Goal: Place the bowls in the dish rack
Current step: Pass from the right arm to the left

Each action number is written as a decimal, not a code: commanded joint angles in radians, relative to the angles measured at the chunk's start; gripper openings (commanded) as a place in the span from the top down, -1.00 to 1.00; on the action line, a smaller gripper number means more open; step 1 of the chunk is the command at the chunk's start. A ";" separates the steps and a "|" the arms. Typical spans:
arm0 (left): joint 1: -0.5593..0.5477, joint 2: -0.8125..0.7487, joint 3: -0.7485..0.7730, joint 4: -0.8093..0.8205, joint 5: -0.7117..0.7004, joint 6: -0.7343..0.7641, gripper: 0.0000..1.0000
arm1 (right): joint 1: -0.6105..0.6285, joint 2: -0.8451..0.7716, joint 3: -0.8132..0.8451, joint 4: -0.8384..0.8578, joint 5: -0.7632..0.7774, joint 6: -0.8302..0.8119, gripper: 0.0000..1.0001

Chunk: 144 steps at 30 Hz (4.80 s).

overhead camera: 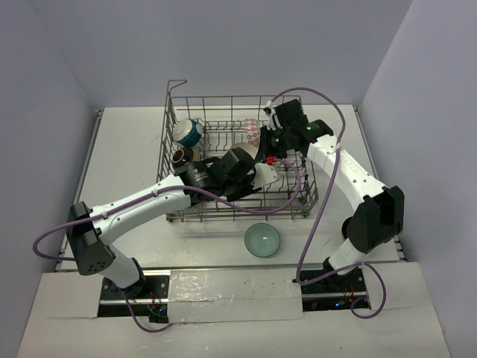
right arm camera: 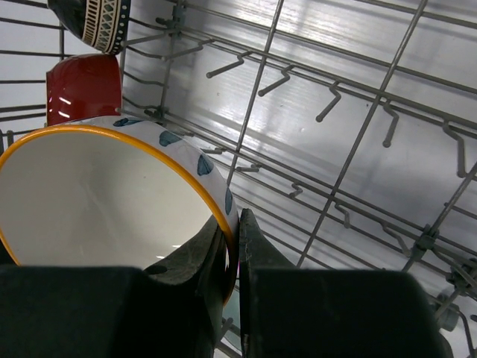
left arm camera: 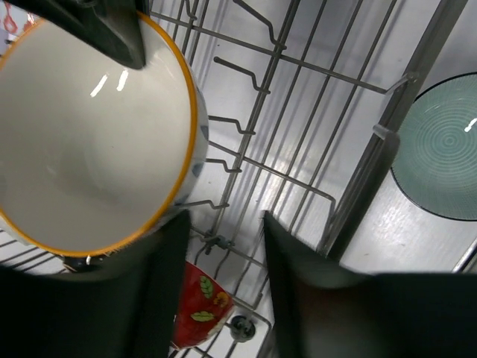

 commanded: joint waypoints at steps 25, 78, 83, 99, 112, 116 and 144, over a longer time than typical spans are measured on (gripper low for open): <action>-0.002 0.047 0.006 0.080 -0.081 0.027 0.99 | 0.047 -0.048 0.008 0.006 -0.102 -0.053 1.00; -0.012 0.026 -0.029 0.197 -0.145 0.078 0.55 | 0.048 -0.043 -0.001 0.012 -0.144 -0.076 1.00; -0.008 0.021 -0.029 0.201 -0.151 0.076 0.99 | 0.048 -0.040 -0.003 0.012 -0.144 -0.076 1.00; 0.005 0.027 -0.027 0.201 -0.183 0.055 1.00 | 0.048 -0.017 0.040 -0.019 -0.092 -0.088 0.81; 0.031 0.055 -0.020 0.204 -0.183 0.029 0.99 | 0.048 -0.003 0.052 -0.031 -0.070 -0.088 0.43; 0.035 0.062 -0.024 0.218 -0.179 0.026 1.00 | 0.048 0.004 0.054 -0.030 -0.073 -0.091 0.47; 0.049 -0.077 -0.075 0.315 -0.246 0.055 0.99 | 0.047 0.032 0.042 -0.025 -0.082 -0.092 1.00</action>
